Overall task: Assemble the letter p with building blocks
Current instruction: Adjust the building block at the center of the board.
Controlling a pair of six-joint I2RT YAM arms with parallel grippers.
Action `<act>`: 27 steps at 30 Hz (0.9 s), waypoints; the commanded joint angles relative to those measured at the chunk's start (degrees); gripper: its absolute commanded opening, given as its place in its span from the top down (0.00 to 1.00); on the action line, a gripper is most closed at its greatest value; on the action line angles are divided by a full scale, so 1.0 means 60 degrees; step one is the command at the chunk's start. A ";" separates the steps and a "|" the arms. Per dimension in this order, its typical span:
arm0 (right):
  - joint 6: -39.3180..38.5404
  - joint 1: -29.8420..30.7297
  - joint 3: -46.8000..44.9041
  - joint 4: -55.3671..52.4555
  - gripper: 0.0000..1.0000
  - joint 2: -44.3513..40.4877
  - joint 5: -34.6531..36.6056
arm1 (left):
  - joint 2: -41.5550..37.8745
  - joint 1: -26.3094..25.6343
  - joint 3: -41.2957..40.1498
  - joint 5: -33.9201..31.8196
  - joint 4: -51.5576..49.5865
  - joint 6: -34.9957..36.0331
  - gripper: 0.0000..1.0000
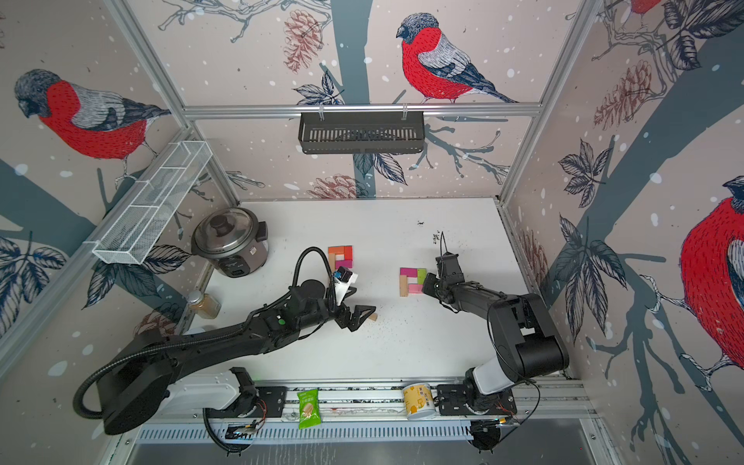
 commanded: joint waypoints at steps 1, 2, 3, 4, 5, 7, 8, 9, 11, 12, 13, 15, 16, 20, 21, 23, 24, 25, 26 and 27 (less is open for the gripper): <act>-0.0085 0.0050 0.0040 -0.0255 0.83 0.0066 -0.0022 | 0.0014 -0.0017 0.0061 0.0099 0.0421 -0.0004 0.03; -0.0085 0.0054 0.0043 -0.0255 0.83 0.0064 -0.0009 | 0.0017 -0.0017 0.0065 0.0096 0.0410 -0.0006 0.03; -0.0096 0.0049 0.0040 -0.0255 0.83 0.0060 -0.0016 | 0.0007 -0.0016 0.0069 0.0096 0.0414 -0.0012 0.03; -0.0099 0.0061 0.0053 -0.0255 0.83 0.0060 -0.0012 | 0.0021 -0.0016 0.0078 0.0096 0.0423 0.0002 0.03; -0.0098 0.0078 0.0061 -0.0268 0.83 0.0076 0.0004 | 0.0034 -0.0017 0.0075 0.0086 0.0413 -0.0003 0.03; -0.0108 0.0087 0.0069 -0.0284 0.82 0.0093 0.0041 | 0.0047 -0.0017 0.0082 0.0099 0.0409 -0.0010 0.03; -0.0111 0.0097 0.0061 -0.0271 0.82 0.0092 0.0034 | 0.0044 -0.0017 0.0084 0.0115 0.0411 -0.0011 0.03; -0.0103 0.0091 0.0080 -0.0269 0.82 0.0097 0.0042 | 0.0059 -0.0017 0.0098 0.0111 0.0401 -0.0002 0.03; -0.0103 0.0113 0.0097 -0.0291 0.82 0.0133 0.0041 | 0.0062 -0.0017 0.0090 0.0114 0.0395 -0.0004 0.03; -0.0114 0.0111 0.0109 -0.0298 0.82 0.0138 0.0054 | 0.0060 -0.0017 0.0098 0.0114 0.0395 -0.0001 0.03; -0.0114 0.0125 0.0113 -0.0306 0.82 0.0154 0.0070 | 0.0065 -0.0017 0.0095 0.0113 0.0395 -0.0008 0.03; -0.0112 0.0126 0.0113 -0.0299 0.82 0.0138 0.0069 | 0.0079 -0.0017 0.0098 0.0112 0.0399 0.0002 0.03; -0.0111 0.0115 0.0113 -0.0299 0.82 0.0127 0.0070 | 0.0070 -0.0016 0.0110 0.0110 0.0398 -0.0001 0.03; -0.0100 0.0126 0.0127 -0.0356 0.82 0.0156 0.0179 | 0.0066 -0.0017 0.0113 0.0125 0.0386 -0.0003 0.03; -0.0085 0.0114 0.0127 -0.0370 0.82 0.0163 0.0234 | 0.0067 -0.0017 0.0106 0.0118 0.0389 -0.0004 0.03; -0.0048 0.0125 0.0156 -0.0448 0.81 0.0152 0.0359 | 0.0080 -0.0017 0.0107 0.0115 0.0375 -0.0001 0.03; -0.0007 0.0096 0.0157 -0.0468 0.81 0.0140 0.0399 | 0.0081 -0.0016 0.0128 0.0115 0.0367 -0.0007 0.03; 0.0059 0.0050 0.0179 -0.0495 0.81 0.0131 0.0414 | 0.0097 -0.0010 0.0126 0.0089 0.0343 -0.0011 0.03; 0.0138 -0.0027 0.0197 -0.0516 0.81 0.0145 0.0364 | 0.0121 -0.0009 0.0130 0.0056 0.0344 -0.0011 0.03; 0.0227 -0.0145 0.0210 -0.0507 0.80 0.0163 0.0227 | 0.0117 -0.0017 0.0142 0.0003 0.0321 -0.0026 0.03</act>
